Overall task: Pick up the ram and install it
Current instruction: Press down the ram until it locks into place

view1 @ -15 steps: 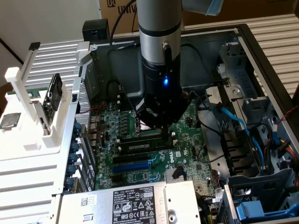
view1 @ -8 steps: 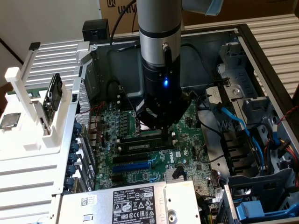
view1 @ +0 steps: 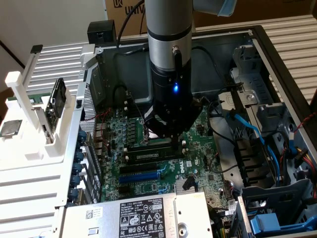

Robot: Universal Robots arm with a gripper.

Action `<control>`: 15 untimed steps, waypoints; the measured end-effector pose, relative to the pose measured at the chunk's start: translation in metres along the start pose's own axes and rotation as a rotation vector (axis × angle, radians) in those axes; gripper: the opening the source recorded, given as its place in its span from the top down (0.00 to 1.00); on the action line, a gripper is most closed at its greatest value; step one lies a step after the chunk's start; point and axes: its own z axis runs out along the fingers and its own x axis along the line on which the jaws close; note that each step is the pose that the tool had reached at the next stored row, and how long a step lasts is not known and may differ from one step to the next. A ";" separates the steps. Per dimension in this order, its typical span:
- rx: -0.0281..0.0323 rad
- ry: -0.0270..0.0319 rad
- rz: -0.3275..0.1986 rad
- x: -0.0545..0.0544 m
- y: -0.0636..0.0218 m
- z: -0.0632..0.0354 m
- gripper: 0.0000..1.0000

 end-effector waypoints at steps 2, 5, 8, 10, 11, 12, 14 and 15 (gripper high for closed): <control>0.0002 0.0001 0.000 0.000 -0.0001 -0.0031 0.90; 0.0005 0.0003 0.000 0.001 -0.0001 -0.0079 0.90; 0.0005 0.0003 0.000 0.002 0.0002 -0.0104 0.90; 0.0005 0.0003 0.000 0.003 0.0003 -0.0122 0.90; 0.0004 0.0001 0.000 0.008 0.0008 -0.0152 0.90; 0.0003 -0.0004 0.000 0.011 0.0012 -0.0158 0.90; 0.0007 -0.0011 0.000 0.016 0.0018 -0.0169 0.90; 0.0007 -0.0018 0.000 0.018 0.0022 -0.0172 0.90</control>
